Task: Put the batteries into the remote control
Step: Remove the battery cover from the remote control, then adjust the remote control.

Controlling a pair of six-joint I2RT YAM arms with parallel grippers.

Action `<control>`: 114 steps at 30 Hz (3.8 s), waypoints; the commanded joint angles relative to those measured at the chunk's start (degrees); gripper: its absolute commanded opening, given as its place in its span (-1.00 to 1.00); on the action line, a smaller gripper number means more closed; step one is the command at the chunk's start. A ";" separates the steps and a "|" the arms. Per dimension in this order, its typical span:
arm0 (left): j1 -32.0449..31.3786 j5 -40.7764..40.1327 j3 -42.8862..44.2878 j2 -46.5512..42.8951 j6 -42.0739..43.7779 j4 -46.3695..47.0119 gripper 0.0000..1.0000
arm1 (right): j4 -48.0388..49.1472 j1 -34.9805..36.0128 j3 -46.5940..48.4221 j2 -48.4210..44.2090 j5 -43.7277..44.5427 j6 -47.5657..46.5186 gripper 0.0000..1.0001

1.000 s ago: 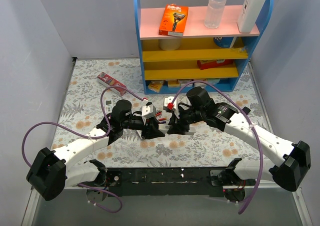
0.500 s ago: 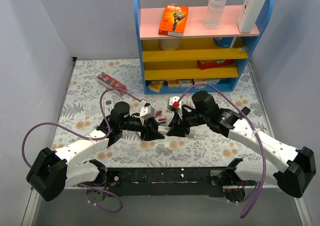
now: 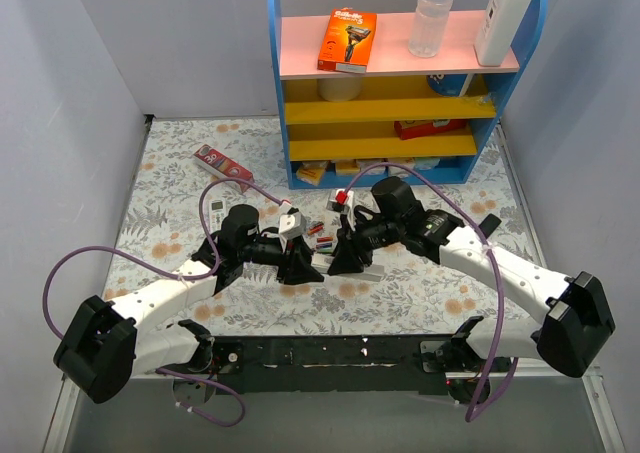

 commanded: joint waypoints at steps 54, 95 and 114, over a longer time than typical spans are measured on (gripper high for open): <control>1.08 -7.87 7.35 1.65 3.26 -8.89 -1.00 | -8.75 -0.14 11.79 -0.01 5.13 -8.91 -0.11; 1.16 -19.83 7.35 3.50 1.40 -10.03 -1.00 | -7.08 -0.32 -1.13 -8.44 27.64 -0.82 0.29; 1.08 -7.78 10.60 -1.60 16.53 -23.74 -1.00 | -16.84 -0.23 7.22 -3.71 14.29 -21.13 0.49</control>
